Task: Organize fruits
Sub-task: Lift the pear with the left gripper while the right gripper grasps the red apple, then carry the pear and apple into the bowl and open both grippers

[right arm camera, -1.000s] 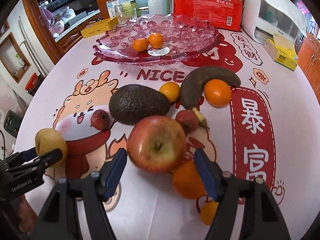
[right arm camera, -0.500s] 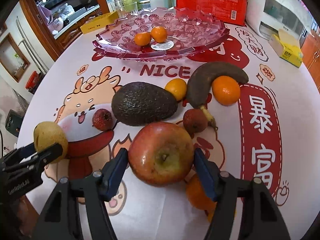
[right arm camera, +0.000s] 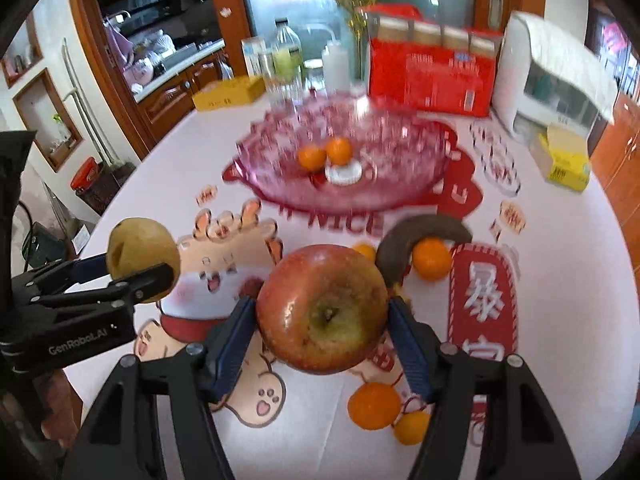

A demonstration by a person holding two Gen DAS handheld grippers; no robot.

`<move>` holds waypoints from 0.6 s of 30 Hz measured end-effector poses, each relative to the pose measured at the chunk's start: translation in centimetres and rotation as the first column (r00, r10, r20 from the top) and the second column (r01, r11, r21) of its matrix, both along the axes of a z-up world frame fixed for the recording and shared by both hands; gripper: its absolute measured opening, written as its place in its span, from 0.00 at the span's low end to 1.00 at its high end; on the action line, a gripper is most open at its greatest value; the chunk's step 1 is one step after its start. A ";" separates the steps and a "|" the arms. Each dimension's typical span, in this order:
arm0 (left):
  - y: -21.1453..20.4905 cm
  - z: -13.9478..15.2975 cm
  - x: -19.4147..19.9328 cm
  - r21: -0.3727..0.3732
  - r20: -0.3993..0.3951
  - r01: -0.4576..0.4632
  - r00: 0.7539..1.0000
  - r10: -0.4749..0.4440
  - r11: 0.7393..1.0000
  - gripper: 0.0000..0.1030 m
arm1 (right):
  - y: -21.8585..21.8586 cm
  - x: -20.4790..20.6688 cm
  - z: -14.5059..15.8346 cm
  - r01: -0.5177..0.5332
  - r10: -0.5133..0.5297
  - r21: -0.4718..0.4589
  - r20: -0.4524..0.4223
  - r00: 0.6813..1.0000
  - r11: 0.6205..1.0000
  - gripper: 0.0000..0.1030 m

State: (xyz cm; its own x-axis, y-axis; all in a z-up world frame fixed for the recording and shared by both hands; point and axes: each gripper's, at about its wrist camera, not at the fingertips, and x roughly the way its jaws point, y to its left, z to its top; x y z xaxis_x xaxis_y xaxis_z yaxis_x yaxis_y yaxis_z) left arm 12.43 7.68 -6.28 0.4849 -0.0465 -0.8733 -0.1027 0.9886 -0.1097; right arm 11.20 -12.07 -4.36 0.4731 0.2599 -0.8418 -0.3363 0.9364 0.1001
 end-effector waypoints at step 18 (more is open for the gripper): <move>-1.2 12.1 11.0 0.103 0.191 0.084 0.976 -0.102 0.991 0.70 | -1.7 11.2 12.6 0.021 -0.022 0.007 0.219 0.975 1.000 0.65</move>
